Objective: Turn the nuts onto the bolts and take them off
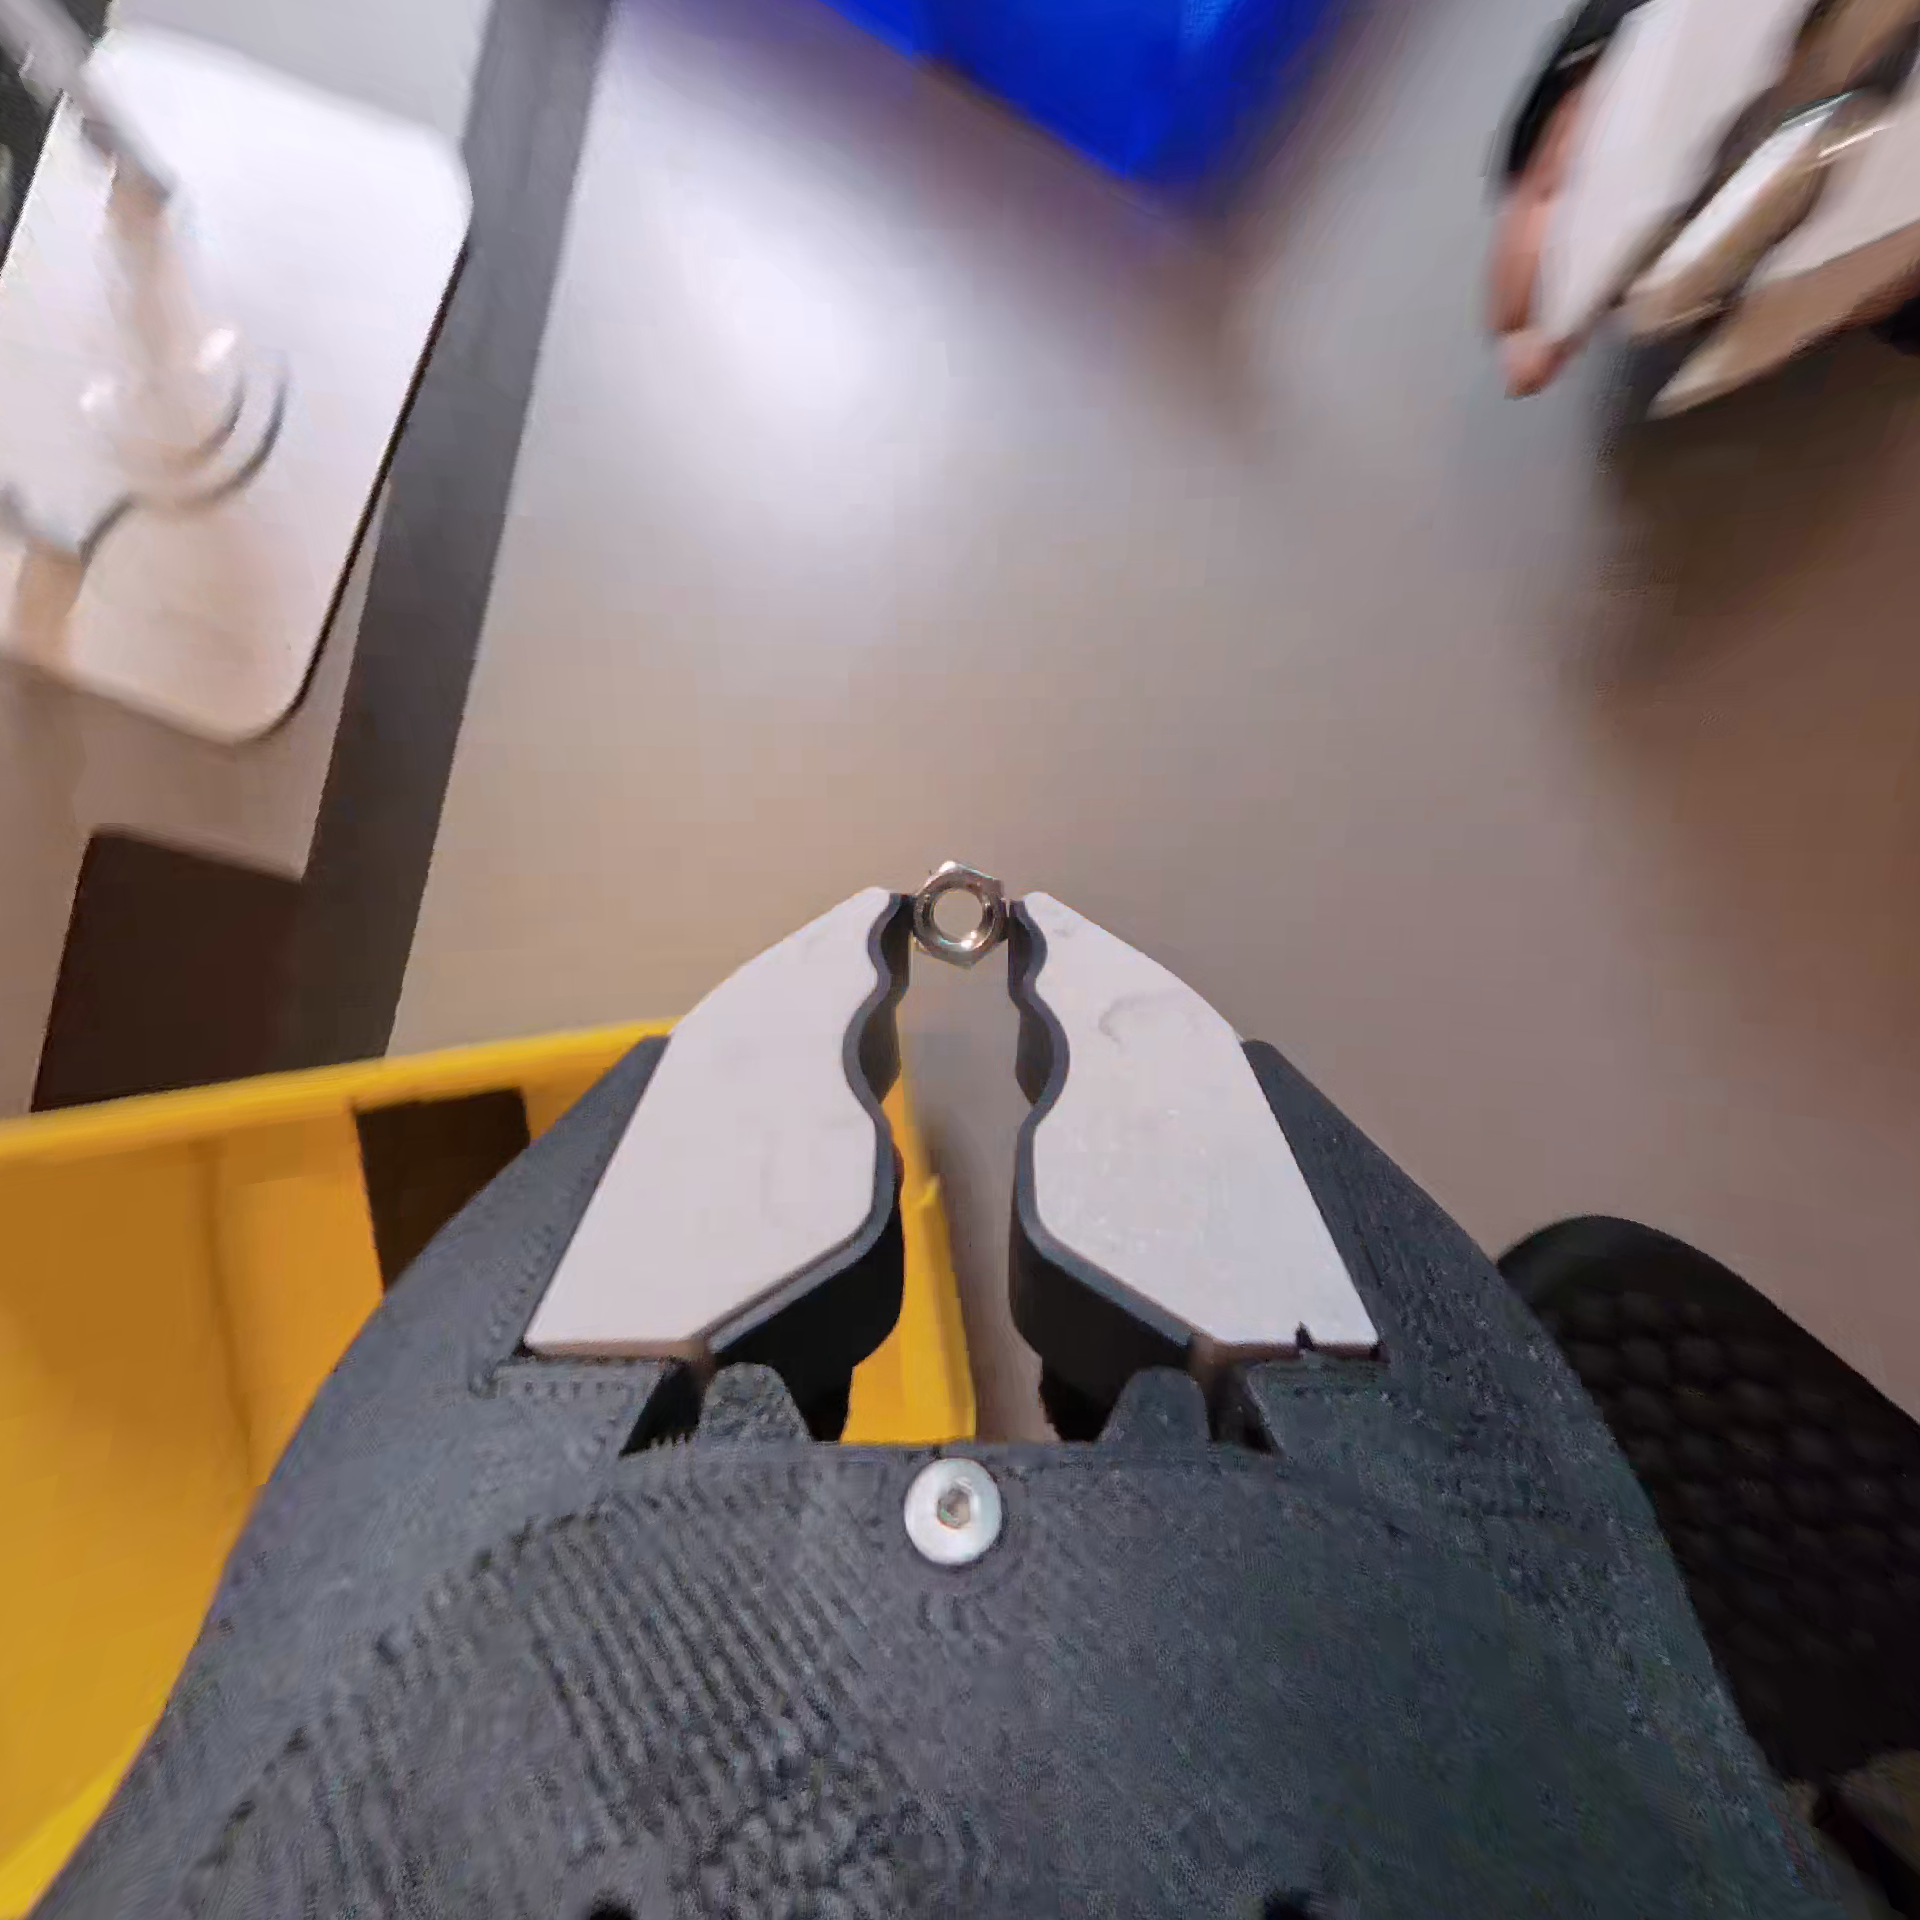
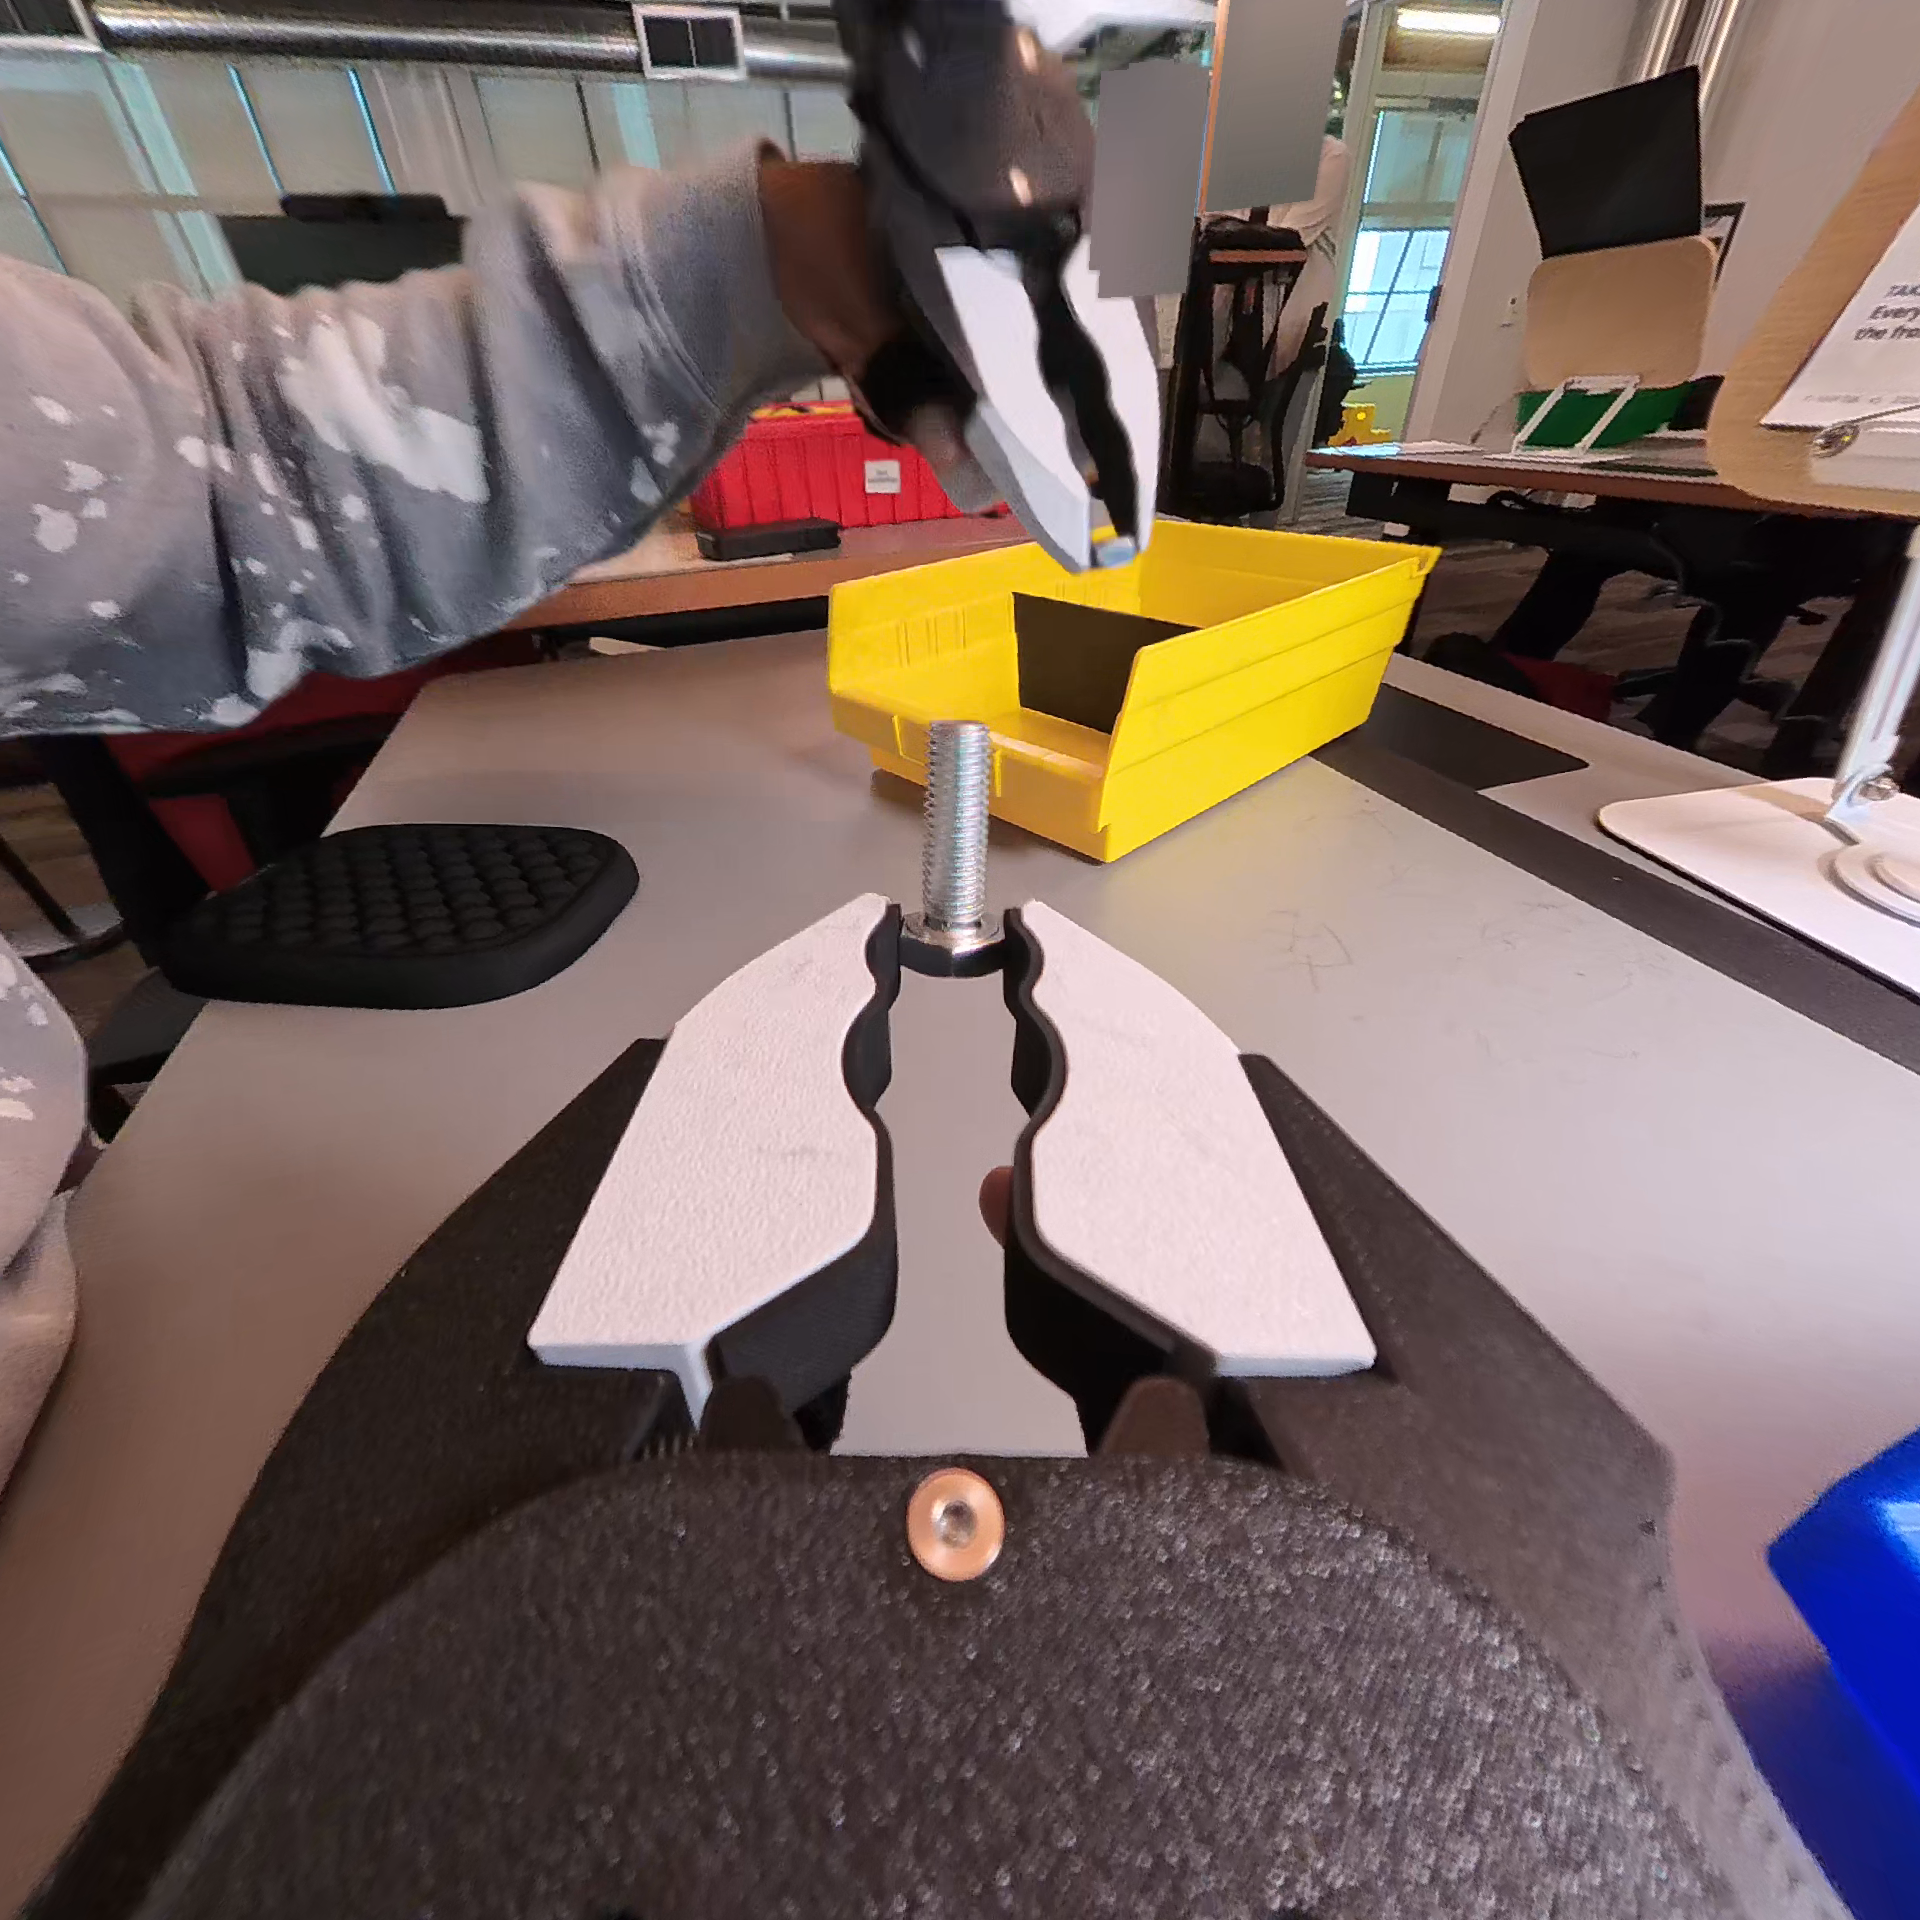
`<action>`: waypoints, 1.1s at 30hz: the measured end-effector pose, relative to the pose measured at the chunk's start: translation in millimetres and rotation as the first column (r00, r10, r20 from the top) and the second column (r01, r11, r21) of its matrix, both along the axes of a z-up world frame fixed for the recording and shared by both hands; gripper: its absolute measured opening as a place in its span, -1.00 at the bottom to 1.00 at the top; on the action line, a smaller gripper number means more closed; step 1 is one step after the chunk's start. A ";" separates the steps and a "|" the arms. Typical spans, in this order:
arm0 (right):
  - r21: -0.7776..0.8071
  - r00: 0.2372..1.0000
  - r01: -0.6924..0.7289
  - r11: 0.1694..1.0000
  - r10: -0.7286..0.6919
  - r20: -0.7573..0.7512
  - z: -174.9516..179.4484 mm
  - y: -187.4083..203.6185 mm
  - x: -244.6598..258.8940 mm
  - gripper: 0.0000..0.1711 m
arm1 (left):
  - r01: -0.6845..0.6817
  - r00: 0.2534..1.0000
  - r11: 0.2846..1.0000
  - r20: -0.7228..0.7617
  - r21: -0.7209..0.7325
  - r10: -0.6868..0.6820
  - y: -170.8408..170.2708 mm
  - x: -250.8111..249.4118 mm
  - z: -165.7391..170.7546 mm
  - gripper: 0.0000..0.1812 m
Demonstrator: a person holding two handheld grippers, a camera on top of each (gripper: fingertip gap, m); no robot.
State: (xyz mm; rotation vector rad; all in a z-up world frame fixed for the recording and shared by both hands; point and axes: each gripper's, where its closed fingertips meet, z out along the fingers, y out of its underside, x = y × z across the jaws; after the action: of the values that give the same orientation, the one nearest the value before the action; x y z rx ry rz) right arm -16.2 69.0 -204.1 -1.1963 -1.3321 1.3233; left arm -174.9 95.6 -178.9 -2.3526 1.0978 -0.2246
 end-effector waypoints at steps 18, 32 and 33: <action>0.024 0.993 0.080 0.996 -0.078 -0.089 10.9 -9.6 -4.2 -0.79 | 0.457 0.888 0.887 -0.022 -0.063 -0.459 -35.1 173.2 16.7 -0.79; 0.051 0.987 0.094 0.994 -0.087 -0.133 15.3 -11.9 -3.1 -0.79 | 0.456 0.890 0.888 0.047 -0.062 -0.454 -38.7 176.9 20.2 -0.79; 0.051 0.988 0.095 0.994 -0.087 -0.131 15.0 -12.1 -3.4 -0.79 | 0.455 0.891 0.889 0.050 -0.062 -0.452 -38.8 176.9 20.1 -0.79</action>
State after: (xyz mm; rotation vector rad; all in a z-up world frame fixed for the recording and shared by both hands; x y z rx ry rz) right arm -19.6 56.9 -189.1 -1.1007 -1.2015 1.2673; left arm 2.0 56.8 -158.8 -2.1074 1.6387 -0.4770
